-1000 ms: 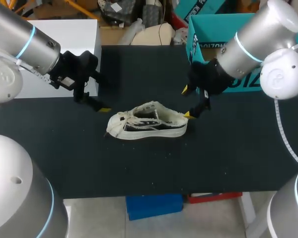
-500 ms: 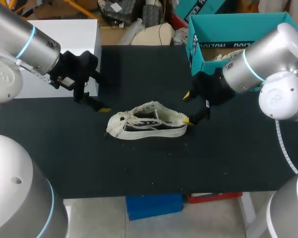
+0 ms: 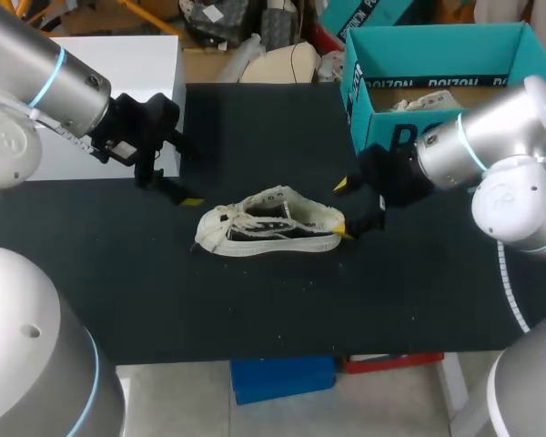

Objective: Take the shoe out of the shoebox, open the shoe tongue, remove and reinsert the insole, then place the shoe into the shoebox

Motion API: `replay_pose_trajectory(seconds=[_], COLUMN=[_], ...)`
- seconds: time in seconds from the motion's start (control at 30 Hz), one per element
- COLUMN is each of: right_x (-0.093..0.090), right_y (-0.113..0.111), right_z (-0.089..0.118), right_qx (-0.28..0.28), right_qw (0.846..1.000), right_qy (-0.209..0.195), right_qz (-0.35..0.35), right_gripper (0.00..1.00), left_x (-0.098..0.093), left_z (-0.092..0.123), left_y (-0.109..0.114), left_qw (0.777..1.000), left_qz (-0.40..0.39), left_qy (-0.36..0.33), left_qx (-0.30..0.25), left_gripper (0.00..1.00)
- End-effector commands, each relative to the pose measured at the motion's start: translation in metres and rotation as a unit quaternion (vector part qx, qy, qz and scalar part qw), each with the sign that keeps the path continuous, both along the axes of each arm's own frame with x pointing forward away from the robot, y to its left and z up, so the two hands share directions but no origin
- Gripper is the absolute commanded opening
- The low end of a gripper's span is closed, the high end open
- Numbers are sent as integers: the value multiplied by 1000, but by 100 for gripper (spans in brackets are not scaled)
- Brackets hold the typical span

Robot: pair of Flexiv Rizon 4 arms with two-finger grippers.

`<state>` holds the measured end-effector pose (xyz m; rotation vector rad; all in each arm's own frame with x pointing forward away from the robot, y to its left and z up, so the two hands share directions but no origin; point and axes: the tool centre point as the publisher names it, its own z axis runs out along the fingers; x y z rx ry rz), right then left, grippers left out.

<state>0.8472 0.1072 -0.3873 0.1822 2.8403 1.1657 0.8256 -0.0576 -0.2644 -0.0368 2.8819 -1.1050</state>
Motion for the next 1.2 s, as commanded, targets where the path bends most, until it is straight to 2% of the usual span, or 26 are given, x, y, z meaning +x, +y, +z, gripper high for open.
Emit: replay_pose_trajectory(seconds=[0.03,0.5,1.2], right_x=[1,6,2], right_y=[3,22,31], right_z=[-8,-28,-45], right_qx=[11,39,58], right_qw=[1000,999,998], right_qy=[0,1,9], right_qz=[0,2,-2], right_gripper=[100,100,100], left_x=[0,0,0], left_z=[-1,-1,-1], left_y=[0,0,0], left_qw=[1000,1000,1000], left_qz=[1,1,1], left_qy=[-2,-2,-2], left_qx=[-1,-1,-1], left_gripper=[100,100,100])
